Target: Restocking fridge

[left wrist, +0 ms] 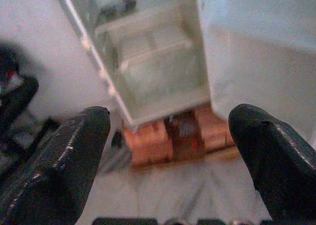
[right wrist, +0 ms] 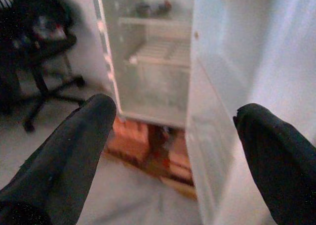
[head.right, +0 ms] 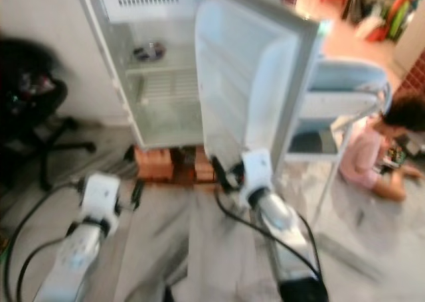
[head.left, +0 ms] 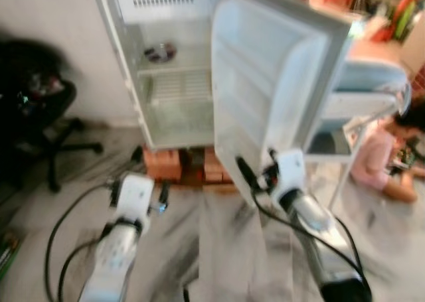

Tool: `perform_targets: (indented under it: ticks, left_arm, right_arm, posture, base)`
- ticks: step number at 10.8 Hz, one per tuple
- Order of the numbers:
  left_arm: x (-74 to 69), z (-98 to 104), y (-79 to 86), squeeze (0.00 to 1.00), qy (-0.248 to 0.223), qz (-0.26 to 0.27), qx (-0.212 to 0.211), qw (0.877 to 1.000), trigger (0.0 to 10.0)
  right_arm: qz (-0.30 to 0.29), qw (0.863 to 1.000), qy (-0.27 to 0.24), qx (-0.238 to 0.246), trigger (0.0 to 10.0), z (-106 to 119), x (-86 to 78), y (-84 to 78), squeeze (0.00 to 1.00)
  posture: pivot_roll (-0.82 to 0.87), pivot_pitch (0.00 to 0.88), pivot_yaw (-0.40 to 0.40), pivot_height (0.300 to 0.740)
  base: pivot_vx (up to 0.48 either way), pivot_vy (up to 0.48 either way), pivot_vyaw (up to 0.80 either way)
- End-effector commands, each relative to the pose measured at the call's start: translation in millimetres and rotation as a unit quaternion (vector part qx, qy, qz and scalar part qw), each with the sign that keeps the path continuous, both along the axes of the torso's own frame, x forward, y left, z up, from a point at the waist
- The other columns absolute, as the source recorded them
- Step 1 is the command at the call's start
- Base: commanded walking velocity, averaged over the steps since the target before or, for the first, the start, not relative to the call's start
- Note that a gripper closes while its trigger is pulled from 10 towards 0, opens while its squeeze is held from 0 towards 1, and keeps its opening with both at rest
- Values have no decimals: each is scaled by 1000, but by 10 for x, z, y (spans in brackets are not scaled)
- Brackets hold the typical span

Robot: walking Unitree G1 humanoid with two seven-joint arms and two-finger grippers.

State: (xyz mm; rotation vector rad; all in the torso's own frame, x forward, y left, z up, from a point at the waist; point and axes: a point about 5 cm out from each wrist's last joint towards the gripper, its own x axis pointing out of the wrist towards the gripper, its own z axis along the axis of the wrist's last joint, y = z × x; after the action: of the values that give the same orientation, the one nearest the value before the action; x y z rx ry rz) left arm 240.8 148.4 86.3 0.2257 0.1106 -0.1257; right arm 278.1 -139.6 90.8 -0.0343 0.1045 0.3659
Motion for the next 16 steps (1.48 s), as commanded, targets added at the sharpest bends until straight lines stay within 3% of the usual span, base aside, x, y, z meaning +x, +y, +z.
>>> perform_targets:
  ticks: [1,6,11,13,16]
  left_arm:
    - [7,13,75,0,-2,6,0,1000,10000]
    - [-13,-4,56,0,-1,14,0,1000,10000]
    - [-57,-30,56,0,5,32,-4,999,10000]
    - [-105,-119,47,0,65,41,-44,996,10000]
    - [-92,-72,21,0,48,36,-30,998,10000]
  right_arm:
    - [-6,1000,-25,4,10000,101,64,12,0]
    - [-39,999,-37,-10,10000,155,162,-59,0]
    - [-35,999,-39,-12,10000,126,168,-48,0]
    - [-53,997,-58,6,10000,245,295,5,0]
    - [-77,995,-57,-4,10000,277,575,2,0]
  posture:
    - [65,75,14,740]
    - [71,67,9,740]
    - [85,66,-3,740]
    - [94,64,-1,740]
    - [137,70,-9,740]
  base:
    - [0,0,0]
    - [163,-259,104]
    - [0,0,0]
    - [0,0,0]
    - [0,0,0]
